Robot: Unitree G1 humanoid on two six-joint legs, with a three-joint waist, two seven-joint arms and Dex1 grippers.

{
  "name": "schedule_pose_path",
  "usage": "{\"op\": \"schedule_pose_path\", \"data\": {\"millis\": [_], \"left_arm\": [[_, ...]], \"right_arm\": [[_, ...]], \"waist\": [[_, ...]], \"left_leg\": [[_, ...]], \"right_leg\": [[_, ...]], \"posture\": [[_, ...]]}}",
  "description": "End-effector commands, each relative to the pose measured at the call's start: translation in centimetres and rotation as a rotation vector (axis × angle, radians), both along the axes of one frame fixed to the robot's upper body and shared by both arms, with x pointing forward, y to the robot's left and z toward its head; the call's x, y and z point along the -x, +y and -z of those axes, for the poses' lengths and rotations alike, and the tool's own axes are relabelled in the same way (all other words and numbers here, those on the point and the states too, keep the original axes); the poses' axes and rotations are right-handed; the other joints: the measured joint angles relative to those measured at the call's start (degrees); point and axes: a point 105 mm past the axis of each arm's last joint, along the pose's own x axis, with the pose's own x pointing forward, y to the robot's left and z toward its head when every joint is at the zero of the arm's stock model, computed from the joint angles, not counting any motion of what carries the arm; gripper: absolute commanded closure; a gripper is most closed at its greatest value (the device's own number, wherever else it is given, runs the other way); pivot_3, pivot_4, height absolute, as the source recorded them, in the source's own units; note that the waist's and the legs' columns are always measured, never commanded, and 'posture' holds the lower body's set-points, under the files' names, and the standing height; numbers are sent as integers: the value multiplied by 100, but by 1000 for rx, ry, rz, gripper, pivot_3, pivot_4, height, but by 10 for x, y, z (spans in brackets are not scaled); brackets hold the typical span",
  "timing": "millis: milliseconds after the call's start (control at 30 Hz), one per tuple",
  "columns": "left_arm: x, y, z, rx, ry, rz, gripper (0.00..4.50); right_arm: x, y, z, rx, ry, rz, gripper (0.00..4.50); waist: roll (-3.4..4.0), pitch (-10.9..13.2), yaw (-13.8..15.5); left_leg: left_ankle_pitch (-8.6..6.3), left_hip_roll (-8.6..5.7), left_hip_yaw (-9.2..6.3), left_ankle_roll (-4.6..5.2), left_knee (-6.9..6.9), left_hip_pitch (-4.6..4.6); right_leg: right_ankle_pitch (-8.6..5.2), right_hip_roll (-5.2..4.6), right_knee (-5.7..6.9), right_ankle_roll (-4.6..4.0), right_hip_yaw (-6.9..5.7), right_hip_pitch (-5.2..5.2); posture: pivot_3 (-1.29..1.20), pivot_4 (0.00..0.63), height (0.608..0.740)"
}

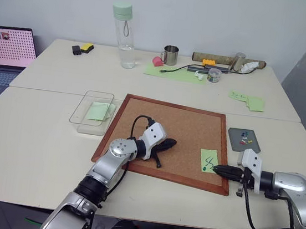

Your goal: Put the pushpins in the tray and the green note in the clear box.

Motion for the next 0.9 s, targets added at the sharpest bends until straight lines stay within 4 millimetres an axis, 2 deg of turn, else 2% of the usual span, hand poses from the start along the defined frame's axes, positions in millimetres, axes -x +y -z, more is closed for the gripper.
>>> {"op": "schedule_pose_path", "data": {"millis": [33,367,467,567,633,833,900], "left_arm": [[2,13,24,-63,73,-41,4500],[1,12,25,-64,76,-48,4500],[1,12,25,-63,76,-47,4500],[0,11,25,-63,74,-45,4500],[0,10,25,-62,73,-45,4500],[1,12,24,-60,72,-50,4500],[1,12,24,-59,71,-52,4500]], "right_arm": [[-6,-2,-33,-62,-85,23,4430],[-16,-12,-60,-126,-127,113,4430],[-38,-32,-67,-99,-189,249,4430],[-65,-60,-70,-41,-254,443,4430],[-75,-71,-69,-36,-250,521,4430],[-85,-86,-46,14,-178,600,4430],[-87,-90,-39,29,-168,619,4043]], "waist": [[1,1,0],[1,1,3],[1,1,1],[0,0,9],[1,0,10],[3,-1,10],[4,-1,8]], "left_leg": [[0,0,0,0,0,0],[0,0,-4,0,0,0],[0,0,-2,0,0,0],[0,-1,-3,0,0,1],[0,-1,-4,0,0,0],[0,-2,-3,0,-2,-2],[0,-2,-2,0,-2,-1]], "right_leg": [[0,0,0,0,0,0],[0,0,-3,0,-3,2],[0,0,-3,0,-1,2],[0,0,-3,0,-3,3],[0,0,-4,0,-4,3],[1,-1,-6,-1,-2,3],[1,-1,-5,-1,-1,3]], "posture": [[0,150,740],[0,150,740],[0,150,740],[0,150,740],[0,150,740],[0,150,740],[0,150,740]]}}
